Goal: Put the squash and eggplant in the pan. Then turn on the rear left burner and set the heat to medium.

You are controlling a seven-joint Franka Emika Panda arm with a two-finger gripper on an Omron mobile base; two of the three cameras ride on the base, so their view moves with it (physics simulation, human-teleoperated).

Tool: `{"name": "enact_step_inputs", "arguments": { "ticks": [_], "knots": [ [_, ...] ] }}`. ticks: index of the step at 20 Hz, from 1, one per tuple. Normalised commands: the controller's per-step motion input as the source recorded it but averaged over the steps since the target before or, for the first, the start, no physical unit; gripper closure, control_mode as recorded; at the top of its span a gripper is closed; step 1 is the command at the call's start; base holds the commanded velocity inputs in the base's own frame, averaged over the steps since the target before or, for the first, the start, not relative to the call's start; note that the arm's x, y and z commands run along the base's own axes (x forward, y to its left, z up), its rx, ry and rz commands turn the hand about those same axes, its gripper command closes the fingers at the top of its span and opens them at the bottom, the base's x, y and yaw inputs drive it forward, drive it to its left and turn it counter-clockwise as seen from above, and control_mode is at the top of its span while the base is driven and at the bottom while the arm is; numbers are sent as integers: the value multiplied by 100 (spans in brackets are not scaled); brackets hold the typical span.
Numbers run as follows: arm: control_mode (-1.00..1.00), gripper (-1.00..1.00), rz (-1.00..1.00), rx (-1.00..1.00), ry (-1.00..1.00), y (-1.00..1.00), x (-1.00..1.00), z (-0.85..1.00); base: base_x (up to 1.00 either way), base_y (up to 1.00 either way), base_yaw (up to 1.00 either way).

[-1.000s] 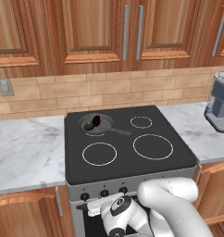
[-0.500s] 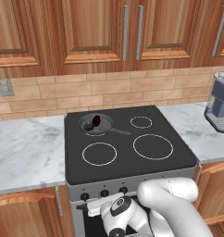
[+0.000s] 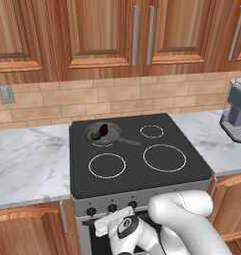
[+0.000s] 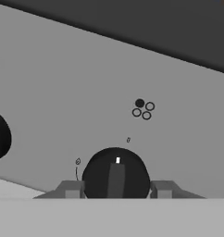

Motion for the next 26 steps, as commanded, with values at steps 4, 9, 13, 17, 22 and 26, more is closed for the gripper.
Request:
{"name": "enact_step_inputs", "arguments": {
  "ticks": [4,9,13,17,22,26],
  "knots": [
    [-100,100,0,-20,-3,0,0,0,0,0,0],
    [-100,100,0,-15,0,0,2,5,0,0,0],
    [-100,100,0,-14,0,-1,3,5,0,0,0],
    [-100,100,0,-14,0,-3,4,4,0,0,0],
    [-100,100,0,-13,0,-4,2,1,0,0,0],
    [-100,100,0,-13,0,-3,3,0,0,0,0]
  ]
}}
